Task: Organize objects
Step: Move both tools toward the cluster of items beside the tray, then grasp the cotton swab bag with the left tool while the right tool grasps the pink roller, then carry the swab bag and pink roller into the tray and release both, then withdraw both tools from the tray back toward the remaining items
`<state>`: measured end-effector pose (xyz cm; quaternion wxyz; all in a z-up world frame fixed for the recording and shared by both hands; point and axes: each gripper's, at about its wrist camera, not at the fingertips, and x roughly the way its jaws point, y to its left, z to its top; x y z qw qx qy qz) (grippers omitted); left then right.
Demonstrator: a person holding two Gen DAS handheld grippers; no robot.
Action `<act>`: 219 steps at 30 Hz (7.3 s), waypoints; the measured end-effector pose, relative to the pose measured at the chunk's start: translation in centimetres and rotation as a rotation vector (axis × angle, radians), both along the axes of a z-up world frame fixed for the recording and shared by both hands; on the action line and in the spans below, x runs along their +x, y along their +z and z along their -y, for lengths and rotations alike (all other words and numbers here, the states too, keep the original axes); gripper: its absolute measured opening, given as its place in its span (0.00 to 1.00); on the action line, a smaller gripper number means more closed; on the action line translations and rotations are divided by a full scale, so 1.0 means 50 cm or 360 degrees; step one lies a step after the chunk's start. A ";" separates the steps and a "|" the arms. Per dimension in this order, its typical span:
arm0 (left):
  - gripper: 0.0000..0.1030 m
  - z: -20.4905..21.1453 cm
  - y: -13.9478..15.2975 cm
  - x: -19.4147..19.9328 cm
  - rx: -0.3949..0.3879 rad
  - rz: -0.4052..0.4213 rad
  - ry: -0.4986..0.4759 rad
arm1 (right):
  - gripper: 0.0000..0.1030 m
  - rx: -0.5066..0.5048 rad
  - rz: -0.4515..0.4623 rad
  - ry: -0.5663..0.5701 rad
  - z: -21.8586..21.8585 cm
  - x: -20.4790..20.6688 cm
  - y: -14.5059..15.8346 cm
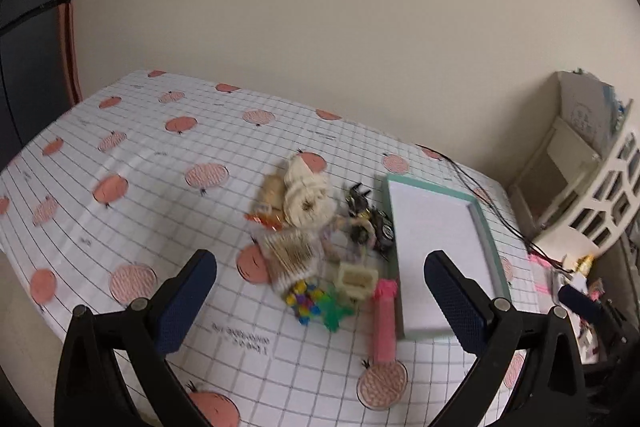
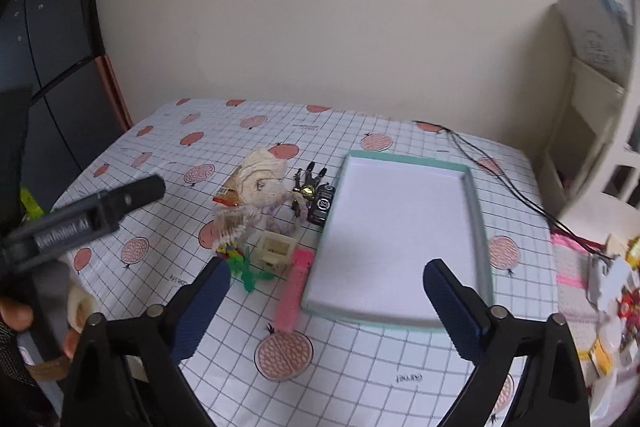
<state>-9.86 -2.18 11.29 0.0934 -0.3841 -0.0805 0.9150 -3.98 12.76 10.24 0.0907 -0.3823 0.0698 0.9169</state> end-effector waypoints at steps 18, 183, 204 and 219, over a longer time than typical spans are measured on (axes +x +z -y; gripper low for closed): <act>0.99 -0.018 -0.232 -0.238 -0.0010 0.0575 0.0219 | 0.78 -0.0058 0.0635 -0.0017 -0.075 -0.241 -0.284; 1.00 -0.327 -0.127 -0.319 0.0356 0.0193 -0.0301 | 1.00 -0.0123 0.0176 -0.0251 -0.480 -0.215 -0.105; 1.00 -0.006 0.000 -0.163 0.0149 -0.0044 0.0042 | 0.98 -0.0056 -0.0031 0.0114 -0.199 -0.155 0.085; 1.00 0.031 -0.137 -0.170 -0.0014 0.0428 0.0211 | 0.72 -0.0374 0.0470 0.0331 -0.109 -0.218 -0.123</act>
